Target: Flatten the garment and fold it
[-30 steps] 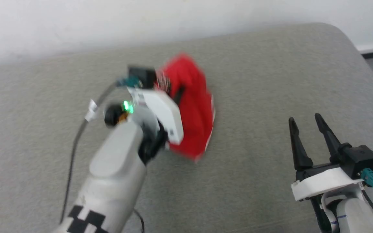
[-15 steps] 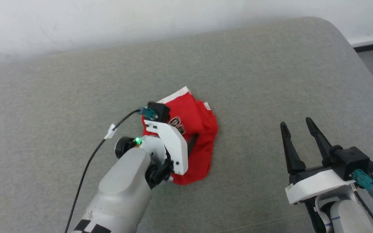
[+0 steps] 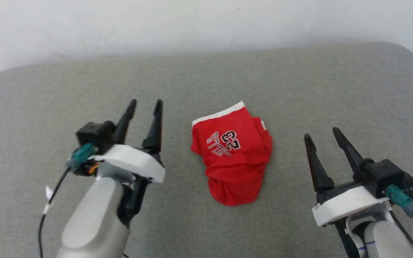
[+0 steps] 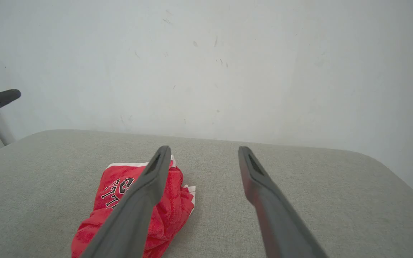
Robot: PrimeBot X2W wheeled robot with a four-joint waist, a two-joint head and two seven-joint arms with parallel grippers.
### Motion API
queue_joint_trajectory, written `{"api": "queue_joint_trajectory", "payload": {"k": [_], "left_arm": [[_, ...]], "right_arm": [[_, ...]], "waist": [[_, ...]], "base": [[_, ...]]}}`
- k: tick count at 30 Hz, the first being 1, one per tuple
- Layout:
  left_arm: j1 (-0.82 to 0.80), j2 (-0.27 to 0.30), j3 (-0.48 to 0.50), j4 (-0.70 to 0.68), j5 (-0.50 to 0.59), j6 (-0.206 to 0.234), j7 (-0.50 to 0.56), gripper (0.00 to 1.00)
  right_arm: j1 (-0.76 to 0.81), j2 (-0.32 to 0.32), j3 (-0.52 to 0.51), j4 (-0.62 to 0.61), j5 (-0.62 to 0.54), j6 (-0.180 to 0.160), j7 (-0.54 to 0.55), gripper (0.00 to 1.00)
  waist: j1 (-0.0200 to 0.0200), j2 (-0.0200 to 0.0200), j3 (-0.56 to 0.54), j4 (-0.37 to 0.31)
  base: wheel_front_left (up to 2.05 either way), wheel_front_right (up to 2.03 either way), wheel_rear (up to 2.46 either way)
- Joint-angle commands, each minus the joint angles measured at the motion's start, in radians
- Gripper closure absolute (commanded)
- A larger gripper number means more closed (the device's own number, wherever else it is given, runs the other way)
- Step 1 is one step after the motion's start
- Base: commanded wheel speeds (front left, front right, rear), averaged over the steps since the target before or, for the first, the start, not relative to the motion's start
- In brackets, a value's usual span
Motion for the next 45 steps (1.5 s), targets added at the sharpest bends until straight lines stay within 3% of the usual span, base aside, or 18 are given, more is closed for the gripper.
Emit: {"api": "queue_joint_trajectory", "payload": {"k": [1,5,9,15,20,21,22,23,31,39,45], "left_arm": [[0.027,0.006,0.019,-0.035,0.020,0.009,-0.004,0.00],[0.134,0.015,0.118,-0.203,0.111,0.028,-0.005,0.00],[0.229,-0.001,0.204,-0.294,0.179,0.029,-0.005,0.00],[0.311,-0.050,0.288,-0.341,0.242,0.003,-0.006,0.00],[0.334,-0.085,0.328,-0.349,0.274,-0.017,-0.006,0.00],[0.334,-0.091,0.332,-0.348,0.278,-0.022,-0.006,0.00],[0.333,-0.096,0.335,-0.347,0.283,-0.027,-0.006,0.00],[0.332,-0.101,0.339,-0.345,0.287,-0.031,-0.006,0.00],[0.328,-0.123,0.376,-0.331,0.303,-0.058,-0.006,0.00],[0.318,-0.131,0.398,-0.323,0.312,-0.073,-0.006,0.00],[0.322,-0.133,0.397,-0.324,0.316,-0.075,-0.006,0.00]], "right_arm": [[-0.003,0.000,0.002,-0.006,-0.005,-0.002,0.005,0.00],[-0.046,0.000,0.030,0.017,0.000,-0.002,0.063,0.00],[-0.108,0.000,0.063,0.099,0.023,-0.002,0.187,0.00],[-0.203,0.000,0.094,0.240,0.073,-0.002,0.408,0.00],[-0.272,0.000,0.103,0.320,0.083,-0.002,0.508,0.00],[-0.284,0.000,0.107,0.331,0.079,-0.002,0.517,0.51],[-0.295,-0.001,0.108,0.338,0.069,-0.002,0.524,0.71],[-0.303,-0.001,0.113,0.341,0.065,-0.002,0.528,1.00],[-0.377,-0.001,0.216,0.277,0.126,-0.002,0.497,1.00],[-0.591,-0.001,0.401,0.176,0.244,-0.002,0.427,1.00],[-0.693,-0.001,0.405,0.102,0.321,-0.002,0.335,1.00]], "waist": [[0.0000,-0.0001,0.001,0.034],[0.0000,-0.0001,0.016,0.065],[0.0000,-0.0001,0.027,0.091],[0.0000,-0.0001,0.045,0.135],[0.0000,-0.0001,0.061,0.164],[0.0000,-0.0001,0.064,0.171],[0.0000,-0.0001,0.067,0.177],[0.0000,-0.0001,0.069,0.183],[0.0000,-0.0001,0.071,0.197],[0.0000,-0.0001,0.064,0.200],[0.0000,-0.0001,0.059,0.208]], "base": [[0.00,0.00,0.00],[0.00,0.00,0.00],[0.00,0.00,0.00],[0.00,0.00,0.00],[0.00,0.00,0.00],[0.00,0.00,0.00],[0.00,0.00,0.00],[0.00,0.00,0.00],[0.00,0.00,0.00],[0.00,0.00,0.00],[0.00,0.00,0.00]]}}
